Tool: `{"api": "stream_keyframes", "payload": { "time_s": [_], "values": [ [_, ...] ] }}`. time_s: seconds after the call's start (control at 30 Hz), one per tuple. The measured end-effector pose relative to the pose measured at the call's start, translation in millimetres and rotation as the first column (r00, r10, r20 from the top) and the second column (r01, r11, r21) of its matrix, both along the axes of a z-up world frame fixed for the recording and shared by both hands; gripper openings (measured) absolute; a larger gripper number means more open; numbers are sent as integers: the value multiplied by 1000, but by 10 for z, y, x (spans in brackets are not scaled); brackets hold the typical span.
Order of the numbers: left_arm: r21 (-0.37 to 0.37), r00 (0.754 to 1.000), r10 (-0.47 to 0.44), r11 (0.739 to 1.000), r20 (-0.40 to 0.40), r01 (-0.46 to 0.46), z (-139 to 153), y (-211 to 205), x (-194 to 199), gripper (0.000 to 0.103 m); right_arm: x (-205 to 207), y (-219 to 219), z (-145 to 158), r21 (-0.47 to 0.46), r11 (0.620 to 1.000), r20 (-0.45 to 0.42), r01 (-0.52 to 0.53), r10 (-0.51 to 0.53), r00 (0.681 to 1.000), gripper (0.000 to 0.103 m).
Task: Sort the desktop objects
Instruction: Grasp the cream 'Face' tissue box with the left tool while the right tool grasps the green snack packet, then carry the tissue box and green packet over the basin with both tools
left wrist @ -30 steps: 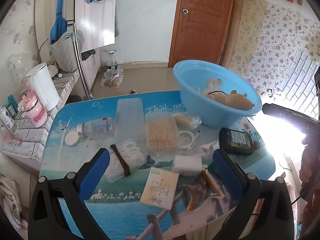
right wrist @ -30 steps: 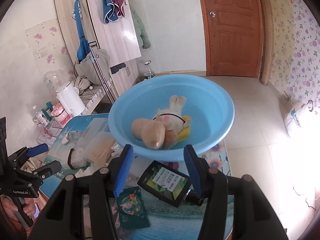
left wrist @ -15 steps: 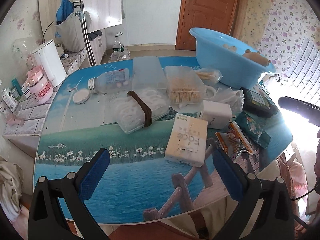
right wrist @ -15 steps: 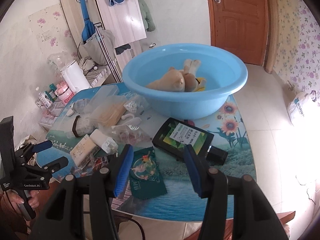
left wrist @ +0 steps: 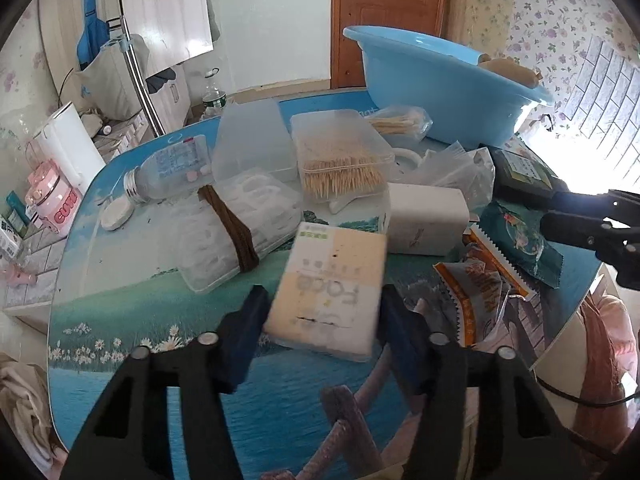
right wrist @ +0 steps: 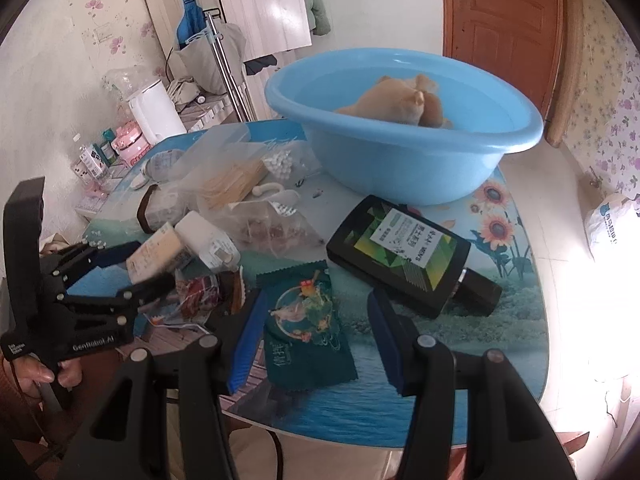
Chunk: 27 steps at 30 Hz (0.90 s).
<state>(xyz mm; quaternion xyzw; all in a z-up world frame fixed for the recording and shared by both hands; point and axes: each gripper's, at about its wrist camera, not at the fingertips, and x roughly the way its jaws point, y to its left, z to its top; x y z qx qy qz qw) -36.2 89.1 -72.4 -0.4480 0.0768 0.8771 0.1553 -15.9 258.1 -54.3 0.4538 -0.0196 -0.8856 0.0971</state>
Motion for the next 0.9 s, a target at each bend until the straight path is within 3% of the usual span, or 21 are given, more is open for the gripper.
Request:
{"api": "stream_keyframes", "payload": {
  "time_s": [0.17,0.4,0.6,0.63,0.67,0.9],
  "values": [
    [-8,1000,7,1000,-9,-8,37,-21,43,50,14,-93,-66,40,999,-2,-37,38,999,52],
    [-9,995,95,995,-17,-95,86,-233,220,50,-11,-208,-157,112,991,3,-66,66,998,54],
    [7,991,130,991,-23,-130,139,-335,326,50,-22,-205,-248,102,992,7,-69,69,998,57],
    [9,991,129,992,-28,-129,156,-332,341,50,-19,-194,-254,97,993,3,-69,69,998,56],
    [12,991,127,992,-34,-126,183,-320,355,50,-18,-188,-248,97,993,-2,-69,70,998,45],
    [30,992,103,994,-74,-102,324,-317,352,50,87,-201,-57,80,992,-57,-96,100,993,44]
  ]
}}
